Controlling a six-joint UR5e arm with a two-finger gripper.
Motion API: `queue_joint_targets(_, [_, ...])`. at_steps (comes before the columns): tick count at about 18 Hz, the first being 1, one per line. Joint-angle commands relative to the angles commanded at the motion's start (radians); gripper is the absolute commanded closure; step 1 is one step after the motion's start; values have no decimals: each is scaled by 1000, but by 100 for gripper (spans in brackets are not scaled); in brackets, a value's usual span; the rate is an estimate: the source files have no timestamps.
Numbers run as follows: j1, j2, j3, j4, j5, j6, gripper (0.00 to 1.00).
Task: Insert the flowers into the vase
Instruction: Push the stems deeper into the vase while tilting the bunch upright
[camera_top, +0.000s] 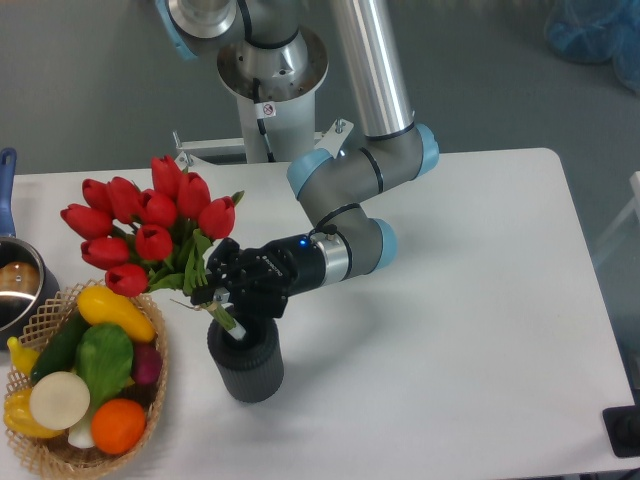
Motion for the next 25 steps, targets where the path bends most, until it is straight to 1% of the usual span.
queue_joint_targets(9, [0,-5,-17,0,0,12,84])
queue_joint_targets(11, [0,-6,-20,0,0,31,81])
queue_joint_targets(15, [2,-9,-25,0,0,32,81])
queue_joint_targets(19, [17,-25,-25,0,0,38,81])
queue_joint_targets(25, [40,-31,-25,-2,0,43,81])
